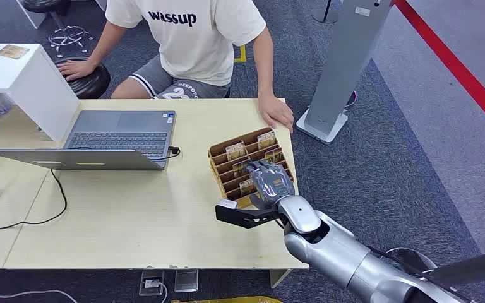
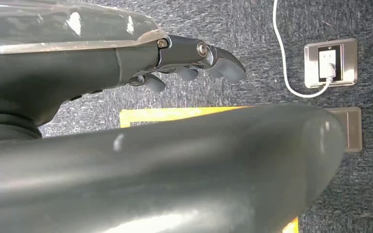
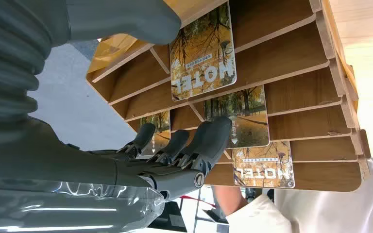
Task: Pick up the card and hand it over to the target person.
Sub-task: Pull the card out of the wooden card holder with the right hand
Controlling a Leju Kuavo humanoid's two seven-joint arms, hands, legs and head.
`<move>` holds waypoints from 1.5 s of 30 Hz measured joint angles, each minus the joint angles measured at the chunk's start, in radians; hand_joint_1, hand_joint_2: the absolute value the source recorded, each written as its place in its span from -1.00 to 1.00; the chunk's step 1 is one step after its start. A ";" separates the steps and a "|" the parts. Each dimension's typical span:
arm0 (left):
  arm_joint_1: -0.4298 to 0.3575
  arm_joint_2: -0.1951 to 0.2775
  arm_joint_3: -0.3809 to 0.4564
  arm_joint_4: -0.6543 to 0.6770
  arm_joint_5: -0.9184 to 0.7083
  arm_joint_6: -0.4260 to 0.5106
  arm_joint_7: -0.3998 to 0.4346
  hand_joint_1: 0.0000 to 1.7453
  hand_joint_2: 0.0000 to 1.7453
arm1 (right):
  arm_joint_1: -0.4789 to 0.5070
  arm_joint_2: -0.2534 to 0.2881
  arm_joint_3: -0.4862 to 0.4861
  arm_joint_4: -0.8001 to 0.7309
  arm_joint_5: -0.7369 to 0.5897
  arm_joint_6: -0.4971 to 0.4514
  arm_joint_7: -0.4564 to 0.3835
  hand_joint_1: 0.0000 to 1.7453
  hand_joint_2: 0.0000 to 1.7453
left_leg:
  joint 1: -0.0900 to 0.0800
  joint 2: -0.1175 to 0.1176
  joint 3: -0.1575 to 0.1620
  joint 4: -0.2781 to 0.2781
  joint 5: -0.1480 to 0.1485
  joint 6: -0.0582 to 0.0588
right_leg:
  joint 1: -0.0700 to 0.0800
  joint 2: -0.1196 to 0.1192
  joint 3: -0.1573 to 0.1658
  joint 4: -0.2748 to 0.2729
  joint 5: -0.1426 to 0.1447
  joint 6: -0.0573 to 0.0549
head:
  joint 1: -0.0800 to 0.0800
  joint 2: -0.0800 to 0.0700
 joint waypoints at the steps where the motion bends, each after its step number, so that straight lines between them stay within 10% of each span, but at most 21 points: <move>1: 0.000 0.000 -0.001 0.000 0.000 0.000 0.000 -1.00 -1.00 | 0.001 -0.001 -0.001 -0.002 0.000 0.000 0.001 -0.27 1.00 | 0.000 0.000 0.000 0.000 0.000 0.000 | 0.000 0.000 0.000 0.000 0.000 0.000 | 0.000 0.000; 29: -0.001 0.009 -0.006 0.001 0.003 -0.001 0.002 -1.00 -1.00 | 0.023 -0.017 -0.003 -0.034 -0.009 0.010 0.008 0.09 1.00 | 0.000 -0.001 0.000 0.000 0.000 0.000 | 0.000 -0.001 0.000 0.000 0.000 0.000 | 0.000 0.000; 45: -0.002 0.010 -0.014 0.003 -0.001 -0.003 -0.004 -1.00 -1.00 | 0.026 -0.029 -0.010 -0.052 -0.014 0.004 0.013 0.62 1.00 | 0.000 -0.001 0.001 -0.001 0.001 0.000 | 0.000 -0.001 0.001 -0.001 0.000 0.000 | 0.000 0.000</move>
